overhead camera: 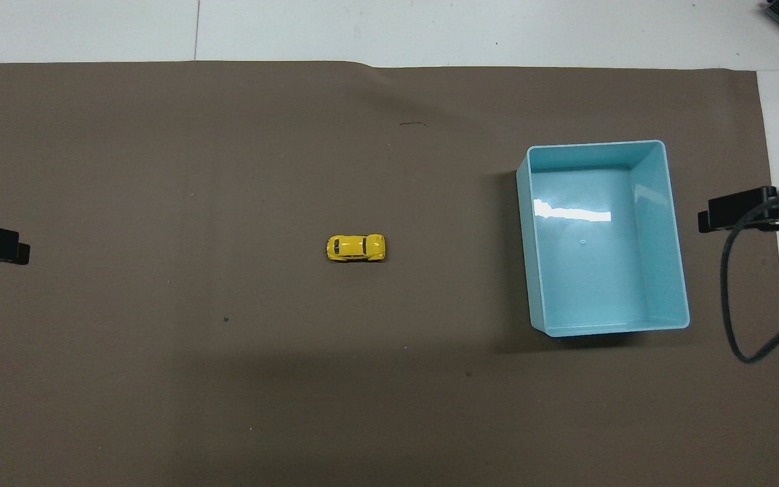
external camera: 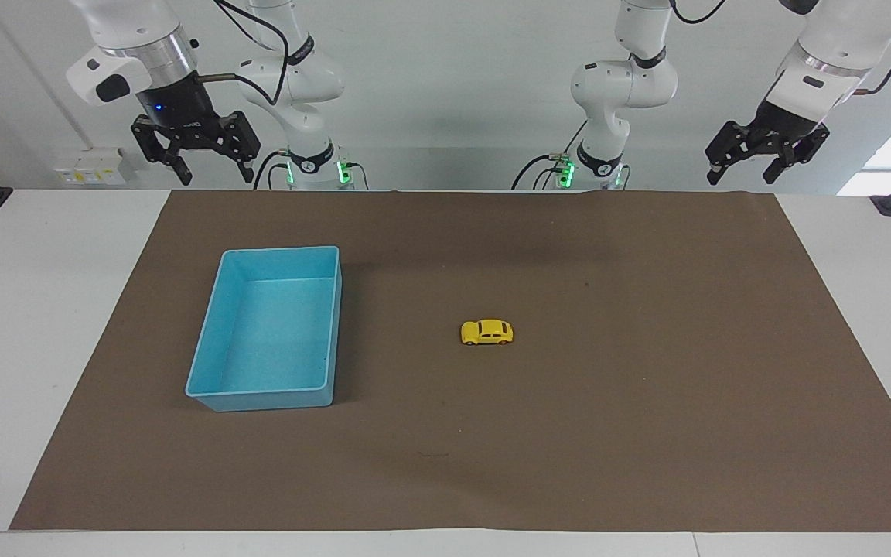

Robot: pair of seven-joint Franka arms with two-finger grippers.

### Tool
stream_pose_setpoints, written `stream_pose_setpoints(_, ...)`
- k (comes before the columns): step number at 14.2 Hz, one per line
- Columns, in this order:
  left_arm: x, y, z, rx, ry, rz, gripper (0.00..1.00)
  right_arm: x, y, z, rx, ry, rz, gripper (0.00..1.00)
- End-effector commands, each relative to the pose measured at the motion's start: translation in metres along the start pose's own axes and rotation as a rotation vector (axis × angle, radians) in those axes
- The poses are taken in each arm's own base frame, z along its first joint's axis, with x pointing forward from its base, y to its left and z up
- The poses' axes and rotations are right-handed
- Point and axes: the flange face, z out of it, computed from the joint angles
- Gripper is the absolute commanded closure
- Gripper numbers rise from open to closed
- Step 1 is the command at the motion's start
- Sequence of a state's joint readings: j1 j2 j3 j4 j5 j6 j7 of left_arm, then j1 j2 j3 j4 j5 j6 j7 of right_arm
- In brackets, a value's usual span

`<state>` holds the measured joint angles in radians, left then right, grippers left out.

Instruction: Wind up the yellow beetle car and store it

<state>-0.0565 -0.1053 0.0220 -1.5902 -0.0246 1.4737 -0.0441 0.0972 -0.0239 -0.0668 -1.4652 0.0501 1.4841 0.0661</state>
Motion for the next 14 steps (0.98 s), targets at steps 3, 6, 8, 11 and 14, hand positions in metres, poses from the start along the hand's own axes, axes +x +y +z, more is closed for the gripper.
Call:
stream_pose_setpoints(3,-0.0038,-0.0029,0.0016,0.011,-0.009,-0.129,0.0,-0.0047,0.0038,-0.0029,-0.002,0.0,0.023,0.0)
stream_pose_setpoints(6,-0.006,-0.001,0.0032,0.008,-0.011,-0.308,0.0,-0.0047,0.0038,-0.0029,-0.002,0.0,0.023,0.0)
stream_pose_setpoints(8,-0.0064,-0.0022,0.0038,0.006,-0.012,-0.398,0.0,-0.0047,0.0038,-0.0029,-0.002,0.0,0.023,0.0)
stream_pose_setpoints(11,-0.0084,-0.0021,0.0047,0.007,-0.018,-0.568,0.0,-0.0047,0.0038,-0.0029,-0.002,0.0,0.023,0.0)
stream_pose_setpoints(14,-0.0111,-0.0004,0.0077,0.007,-0.024,-0.704,0.0,-0.0047,0.0038,-0.0029,-0.002,0.0,0.023,0.0)
